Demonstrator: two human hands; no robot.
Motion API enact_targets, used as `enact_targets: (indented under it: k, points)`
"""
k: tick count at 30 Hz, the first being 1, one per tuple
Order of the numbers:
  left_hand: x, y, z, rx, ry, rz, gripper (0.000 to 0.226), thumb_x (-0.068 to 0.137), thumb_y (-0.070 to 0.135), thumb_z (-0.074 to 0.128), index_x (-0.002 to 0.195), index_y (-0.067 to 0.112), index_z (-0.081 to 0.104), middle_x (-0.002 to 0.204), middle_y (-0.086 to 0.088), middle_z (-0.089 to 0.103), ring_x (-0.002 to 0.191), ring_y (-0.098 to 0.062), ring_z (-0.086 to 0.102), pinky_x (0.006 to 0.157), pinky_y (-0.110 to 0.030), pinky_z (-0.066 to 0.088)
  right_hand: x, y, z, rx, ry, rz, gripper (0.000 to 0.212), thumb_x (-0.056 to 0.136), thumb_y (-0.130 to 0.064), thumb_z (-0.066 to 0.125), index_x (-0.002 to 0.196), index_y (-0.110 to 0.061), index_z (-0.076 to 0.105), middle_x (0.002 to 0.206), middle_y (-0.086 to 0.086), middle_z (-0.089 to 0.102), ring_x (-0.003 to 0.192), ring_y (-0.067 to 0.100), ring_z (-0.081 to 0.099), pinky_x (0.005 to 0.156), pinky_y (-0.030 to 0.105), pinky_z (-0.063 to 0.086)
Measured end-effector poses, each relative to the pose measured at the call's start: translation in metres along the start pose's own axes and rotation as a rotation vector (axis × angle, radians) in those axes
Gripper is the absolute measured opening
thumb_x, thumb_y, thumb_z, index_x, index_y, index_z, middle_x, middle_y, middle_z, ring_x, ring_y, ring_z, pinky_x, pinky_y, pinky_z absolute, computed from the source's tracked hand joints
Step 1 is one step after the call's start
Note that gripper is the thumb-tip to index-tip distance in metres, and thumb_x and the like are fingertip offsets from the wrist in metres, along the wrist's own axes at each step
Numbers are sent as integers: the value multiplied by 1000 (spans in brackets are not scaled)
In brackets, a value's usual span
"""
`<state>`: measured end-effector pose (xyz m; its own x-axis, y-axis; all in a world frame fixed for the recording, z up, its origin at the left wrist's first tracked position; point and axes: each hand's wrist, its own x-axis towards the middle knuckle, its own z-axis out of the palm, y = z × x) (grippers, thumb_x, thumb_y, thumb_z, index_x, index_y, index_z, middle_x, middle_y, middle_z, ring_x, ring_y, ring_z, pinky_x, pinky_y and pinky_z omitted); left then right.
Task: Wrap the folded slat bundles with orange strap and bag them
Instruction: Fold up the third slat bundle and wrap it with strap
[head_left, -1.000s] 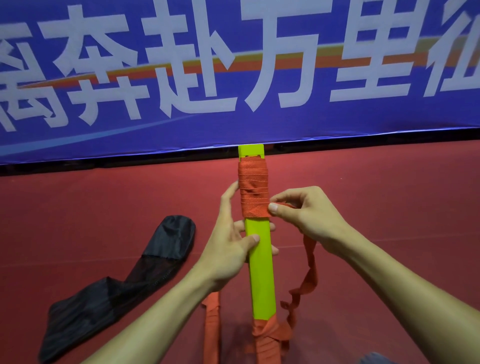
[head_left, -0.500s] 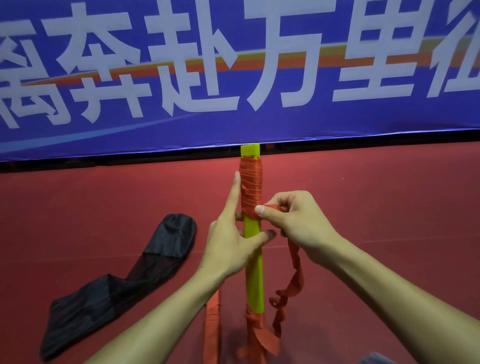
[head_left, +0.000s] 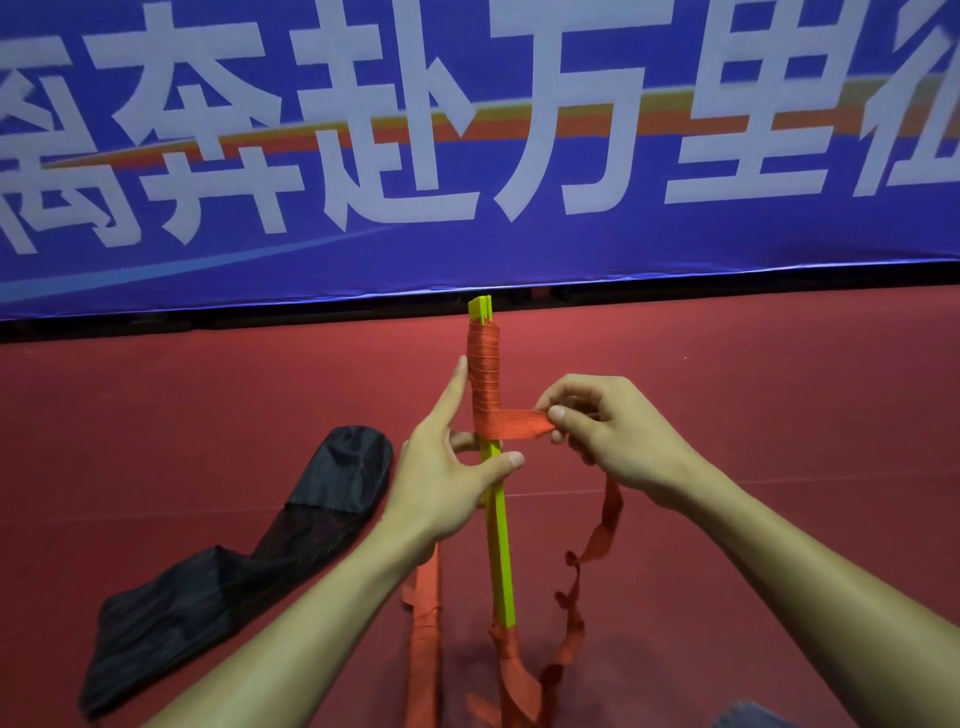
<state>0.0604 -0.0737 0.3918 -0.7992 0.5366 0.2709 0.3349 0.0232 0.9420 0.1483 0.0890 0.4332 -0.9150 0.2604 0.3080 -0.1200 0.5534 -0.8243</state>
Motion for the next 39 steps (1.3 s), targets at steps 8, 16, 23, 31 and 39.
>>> enact_targets:
  k: [8,16,23,31,39]
  points:
    - [-2,6,3,-74,-34,-14,99,85,-5,72,148,57,28,89,-13,74,70,-21,64,65,-36,56,1,3,-1,40,37,32,28,81,-26,78,65,-9,63,46,-13,39,45,3,31,47,18,27]
    - [-7,12,10,-214,-147,-55,88,91,-14,60,141,52,33,103,-20,72,80,-36,72,65,-39,60,2,7,-1,12,80,-26,29,81,-26,78,64,-5,66,46,-12,42,46,3,32,48,18,28]
    - [-8,13,14,-327,-198,-17,77,91,-20,51,148,28,31,97,-16,73,77,-40,71,67,-45,60,0,4,-2,159,44,-2,24,88,-15,71,65,-10,66,40,-12,46,38,2,33,43,11,29]
    - [-9,10,15,-379,-235,71,104,92,-24,44,132,70,21,87,-17,69,66,-35,66,69,-46,60,0,5,7,337,-4,93,7,90,-11,66,85,-12,72,49,-5,50,43,11,28,43,23,22]
    - [-4,13,16,300,80,206,128,68,23,89,149,61,-3,100,20,68,82,-5,70,84,-33,57,-4,-8,19,284,151,92,22,87,-13,71,66,-11,65,39,-14,41,37,1,35,42,13,29]
